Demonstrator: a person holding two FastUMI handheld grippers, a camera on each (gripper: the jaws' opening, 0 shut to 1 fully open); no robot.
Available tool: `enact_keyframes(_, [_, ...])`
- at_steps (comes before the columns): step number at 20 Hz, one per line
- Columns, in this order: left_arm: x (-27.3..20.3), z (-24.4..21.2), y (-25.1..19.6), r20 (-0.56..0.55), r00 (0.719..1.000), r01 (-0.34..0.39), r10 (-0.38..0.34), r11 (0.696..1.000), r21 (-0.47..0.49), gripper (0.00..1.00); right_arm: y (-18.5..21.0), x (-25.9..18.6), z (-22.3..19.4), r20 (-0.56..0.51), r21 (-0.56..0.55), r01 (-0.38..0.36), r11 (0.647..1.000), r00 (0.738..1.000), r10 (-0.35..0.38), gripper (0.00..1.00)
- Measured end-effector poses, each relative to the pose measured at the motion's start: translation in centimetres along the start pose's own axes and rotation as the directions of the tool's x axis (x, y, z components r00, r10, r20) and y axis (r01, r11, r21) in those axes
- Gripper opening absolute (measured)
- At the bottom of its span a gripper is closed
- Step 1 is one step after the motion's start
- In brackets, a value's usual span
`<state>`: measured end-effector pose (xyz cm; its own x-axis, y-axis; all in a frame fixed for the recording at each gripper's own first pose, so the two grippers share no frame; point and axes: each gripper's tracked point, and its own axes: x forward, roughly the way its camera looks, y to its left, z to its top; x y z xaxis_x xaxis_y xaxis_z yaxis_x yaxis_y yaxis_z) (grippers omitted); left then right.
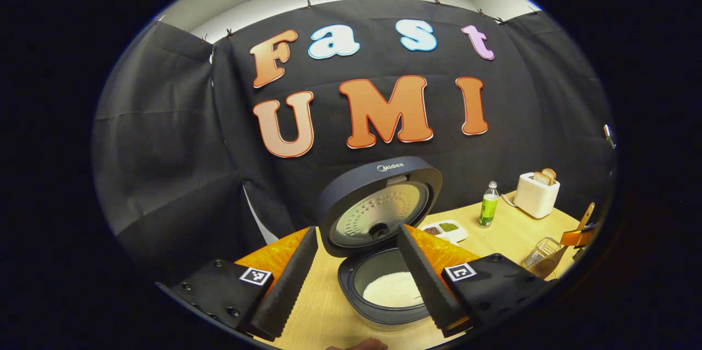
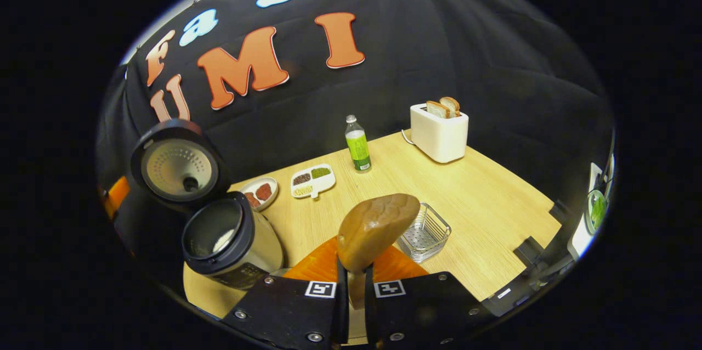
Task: Close the left gripper, press the button to open the rice cooker; take a wooden spoon from the chopstick holder with the right hand, scoop a spoonful of rice and pour it into the rice cooker, then put the wooden spoon back into the chopstick holder.
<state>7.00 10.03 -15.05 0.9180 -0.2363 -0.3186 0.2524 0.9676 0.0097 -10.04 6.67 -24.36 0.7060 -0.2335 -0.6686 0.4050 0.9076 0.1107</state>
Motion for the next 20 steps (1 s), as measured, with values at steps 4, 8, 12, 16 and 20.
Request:
enact_keyframes(4, [-0.2, -0.5, 0.8, -0.005, 1.0, 0.007, -0.007, 1.0, -0.007, 0.99, -0.5, 0.8, -2.2, 0.033, -0.152, 0.106, 0.983, 0.994, -0.102, 0.11])
enact_keyframes(8, [-0.9, -1.6, 2.0, -0.028, 1.0, -0.011, 0.011, 1.0, 0.01, 0.99, -0.4, 1.9, -3.5, 0.086, -0.245, 0.155, 0.957, 0.987, -0.137, 0.11])
enact_keyframes(12, [-1.0, -2.1, 3.2, -0.058, 0.998, -0.039, 0.039, 0.999, 0.008, 0.99, -0.5, 2.6, -6.2, 0.097, -0.275, 0.174, 0.945, 0.983, -0.153, 0.08])
enact_keyframes(16, [-0.5, -2.9, 2.7, -0.087, 0.996, -0.033, 0.035, 0.999, 0.02, 0.99, 0.4, 2.6, -8.1, 0.095, -0.235, 0.18, 0.955, 0.982, -0.161, 0.07])
enact_keyframes(20, [-0.1, -3.1, 1.6, -0.103, 0.995, -0.005, 0.009, 0.999, 0.044, 0.99, 1.5, 2.5, -8.8, 0.078, -0.211, 0.171, 0.963, 0.984, -0.157, 0.07])
